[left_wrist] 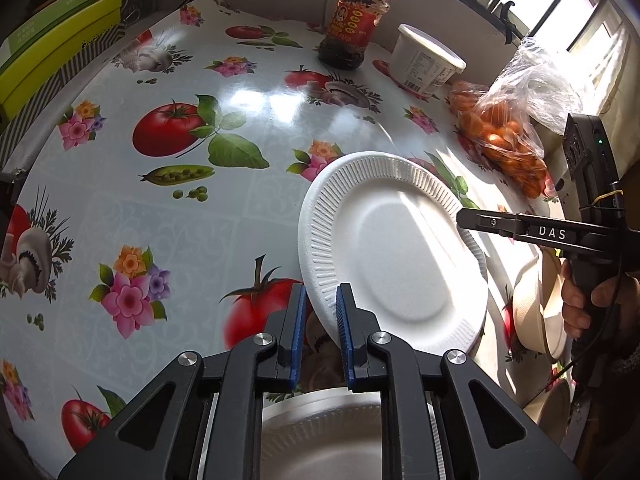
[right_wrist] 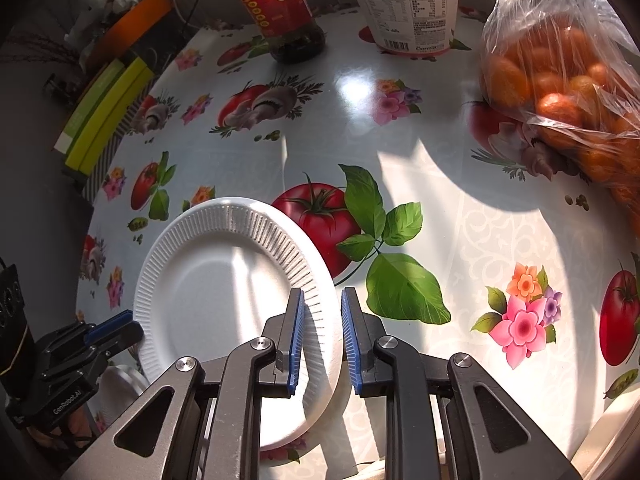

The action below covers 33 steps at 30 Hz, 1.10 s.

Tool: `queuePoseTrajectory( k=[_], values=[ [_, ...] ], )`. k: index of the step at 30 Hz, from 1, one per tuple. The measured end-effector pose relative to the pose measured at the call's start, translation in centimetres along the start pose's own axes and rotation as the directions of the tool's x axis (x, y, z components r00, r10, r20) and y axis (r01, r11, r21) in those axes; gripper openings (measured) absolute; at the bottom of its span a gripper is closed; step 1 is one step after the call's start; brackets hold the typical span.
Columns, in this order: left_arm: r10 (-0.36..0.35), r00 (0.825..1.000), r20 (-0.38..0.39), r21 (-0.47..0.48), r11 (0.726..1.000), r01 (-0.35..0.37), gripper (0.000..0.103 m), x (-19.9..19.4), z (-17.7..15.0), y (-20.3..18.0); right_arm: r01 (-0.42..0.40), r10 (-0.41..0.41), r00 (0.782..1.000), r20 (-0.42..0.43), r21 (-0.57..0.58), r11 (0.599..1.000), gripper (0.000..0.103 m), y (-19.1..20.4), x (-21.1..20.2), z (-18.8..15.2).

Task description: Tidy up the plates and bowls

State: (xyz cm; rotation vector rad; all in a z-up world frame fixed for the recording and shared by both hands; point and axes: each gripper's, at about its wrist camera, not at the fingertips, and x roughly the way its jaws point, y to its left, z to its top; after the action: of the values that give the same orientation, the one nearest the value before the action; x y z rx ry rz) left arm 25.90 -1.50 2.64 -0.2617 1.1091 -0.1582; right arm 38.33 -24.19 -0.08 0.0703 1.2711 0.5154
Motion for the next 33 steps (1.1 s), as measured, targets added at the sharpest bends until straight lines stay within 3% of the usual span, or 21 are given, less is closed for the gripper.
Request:
queuePoseTrajectory(
  k=[33],
  values=[
    [-0.007,0.999,0.049,-0.006,1.000,0.007,0.016,-2.7,-0.5,0.2,-0.032,0.032,0.998,0.051,0.012,0.999,0.017,1.2,-2.9,-1.9]
  ],
)
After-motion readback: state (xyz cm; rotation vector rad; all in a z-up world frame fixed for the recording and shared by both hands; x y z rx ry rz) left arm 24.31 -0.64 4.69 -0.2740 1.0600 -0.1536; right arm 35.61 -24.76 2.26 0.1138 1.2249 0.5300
